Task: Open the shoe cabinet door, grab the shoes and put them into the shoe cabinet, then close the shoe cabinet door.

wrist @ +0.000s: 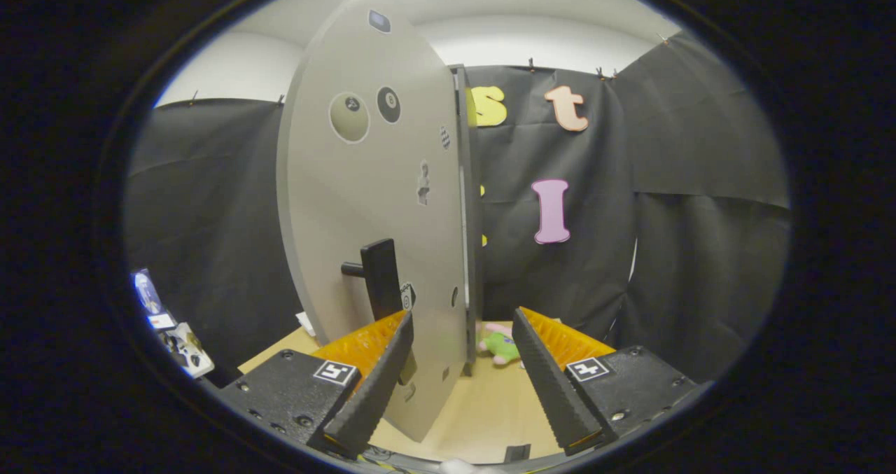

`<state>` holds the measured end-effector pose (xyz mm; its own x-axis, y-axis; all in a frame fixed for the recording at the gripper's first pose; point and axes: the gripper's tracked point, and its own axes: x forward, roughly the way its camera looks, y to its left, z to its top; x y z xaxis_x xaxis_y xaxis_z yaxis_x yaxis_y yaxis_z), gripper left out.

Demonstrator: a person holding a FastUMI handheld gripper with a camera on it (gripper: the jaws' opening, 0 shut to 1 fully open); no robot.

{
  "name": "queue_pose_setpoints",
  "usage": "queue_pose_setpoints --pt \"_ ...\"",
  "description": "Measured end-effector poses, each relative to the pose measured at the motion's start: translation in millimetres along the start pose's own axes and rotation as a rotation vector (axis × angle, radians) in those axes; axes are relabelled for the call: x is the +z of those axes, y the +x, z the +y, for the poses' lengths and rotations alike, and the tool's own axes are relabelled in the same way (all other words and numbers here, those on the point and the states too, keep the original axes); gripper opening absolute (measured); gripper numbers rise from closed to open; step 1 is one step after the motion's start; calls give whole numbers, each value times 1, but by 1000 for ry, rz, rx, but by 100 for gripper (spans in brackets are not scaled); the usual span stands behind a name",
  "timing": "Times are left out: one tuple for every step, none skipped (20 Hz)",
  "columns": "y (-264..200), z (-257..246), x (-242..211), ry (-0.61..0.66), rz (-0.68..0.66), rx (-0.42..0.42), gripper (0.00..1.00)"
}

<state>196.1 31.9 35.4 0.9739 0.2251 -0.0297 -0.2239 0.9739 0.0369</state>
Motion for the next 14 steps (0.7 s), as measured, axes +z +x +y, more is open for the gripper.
queue_pose_setpoints --pt "2 10 0 0 1 -7 94" --pt "4 20 0 -6 0 -13 94" --pt "7 32 1 -14 -3 -13 94" --pt "10 43 0 -14 -4 -11 94" --pt "15 52 0 -6 -6 -8 94" --pt "21 58 1 -2 -5 -8 94" --pt "25 65 0 -8 0 -12 94" --pt "29 75 -3 -13 1 -20 94" --pt "34 82 -4 -13 3 -27 94" --pt "40 89 -4 -7 -4 -29 94" --pt "46 97 -5 2 -4 -26 94" --pt "53 105 -5 15 -4 -18 95" --pt "60 115 -5 23 -4 -7 95" --pt "65 124 -5 23 -3 3 94"
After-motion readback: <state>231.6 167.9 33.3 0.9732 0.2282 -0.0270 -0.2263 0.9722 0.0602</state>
